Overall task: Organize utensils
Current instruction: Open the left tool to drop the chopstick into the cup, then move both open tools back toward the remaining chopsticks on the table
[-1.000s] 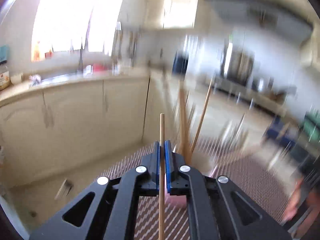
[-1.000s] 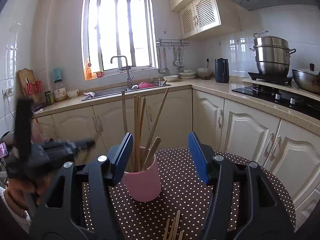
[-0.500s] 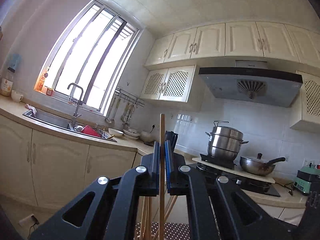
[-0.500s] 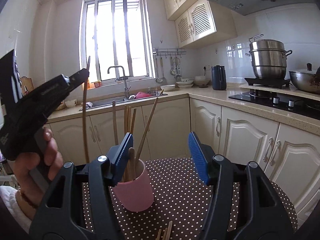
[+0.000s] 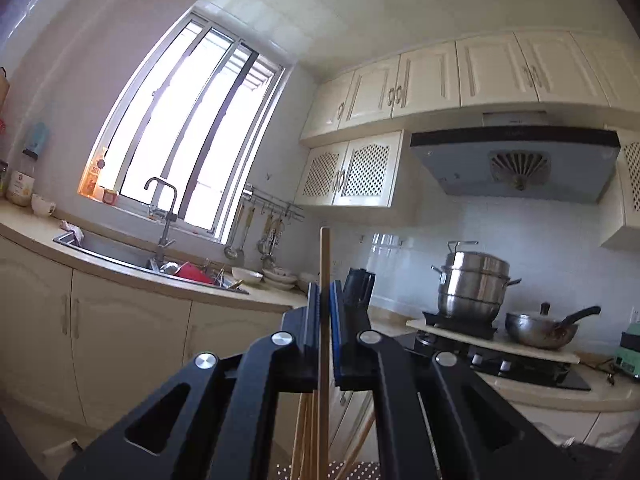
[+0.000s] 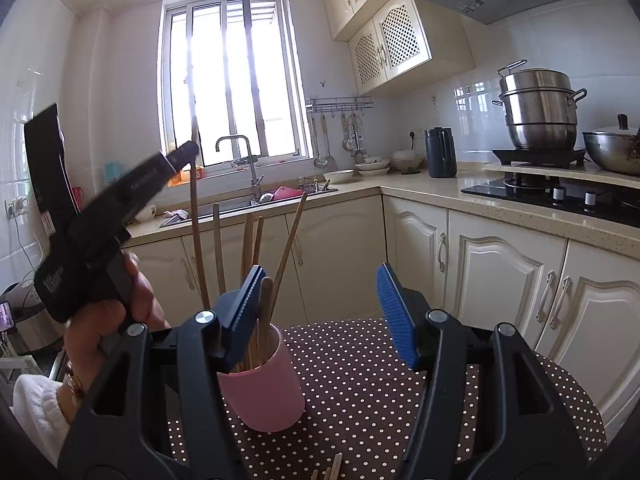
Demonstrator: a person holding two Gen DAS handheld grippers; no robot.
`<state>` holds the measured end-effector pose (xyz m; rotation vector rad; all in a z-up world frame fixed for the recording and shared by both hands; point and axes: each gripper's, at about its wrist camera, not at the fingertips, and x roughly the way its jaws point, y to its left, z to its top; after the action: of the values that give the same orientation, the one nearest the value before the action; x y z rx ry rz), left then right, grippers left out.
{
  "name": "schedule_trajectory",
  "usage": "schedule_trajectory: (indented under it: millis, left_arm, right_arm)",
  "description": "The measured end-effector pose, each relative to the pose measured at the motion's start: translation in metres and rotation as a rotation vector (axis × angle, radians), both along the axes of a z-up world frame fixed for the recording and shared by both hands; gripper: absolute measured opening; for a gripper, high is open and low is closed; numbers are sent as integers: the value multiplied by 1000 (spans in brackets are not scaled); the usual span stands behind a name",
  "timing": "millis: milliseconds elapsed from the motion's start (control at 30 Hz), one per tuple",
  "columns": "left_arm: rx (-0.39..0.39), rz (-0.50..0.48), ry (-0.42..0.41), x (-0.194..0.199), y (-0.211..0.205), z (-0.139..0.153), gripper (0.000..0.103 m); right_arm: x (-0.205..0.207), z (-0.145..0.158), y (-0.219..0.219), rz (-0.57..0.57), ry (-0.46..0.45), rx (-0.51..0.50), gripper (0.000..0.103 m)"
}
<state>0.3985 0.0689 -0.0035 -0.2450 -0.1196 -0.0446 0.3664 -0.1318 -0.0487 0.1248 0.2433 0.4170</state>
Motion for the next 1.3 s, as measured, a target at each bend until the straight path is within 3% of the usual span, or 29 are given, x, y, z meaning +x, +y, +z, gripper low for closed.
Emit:
schedule_trajectory:
  millis: [200, 233, 267, 333, 533, 933, 1300]
  left_arm:
    - [47, 0, 84, -11, -3, -16, 6]
    - [50, -7, 117, -13, -3, -17, 10]
    - [47, -9, 141, -16, -1, -18, 25]
    - [45, -7, 162, -27, 1, -21, 44]
    - [24, -18, 231, -62, 11, -23, 60]
    - [93, -26, 377, -139, 12, -16, 66]
    - [164, -67, 483, -196, 7, -30, 70]
  right_arm:
    - [-4, 1, 0, -6, 3, -10, 57]
    - [-4, 3, 0, -6, 4, -9, 57]
    - [-5, 4, -1, -7, 4, -8, 57]
    - [-10, 8, 0, -11, 1, -18, 59]
    - [-30, 20, 6, -24, -18, -40, 61]
    - [-103, 45, 17, -39, -39, -89, 62]
    - [-149, 29, 16, -42, 72, -151, 63]
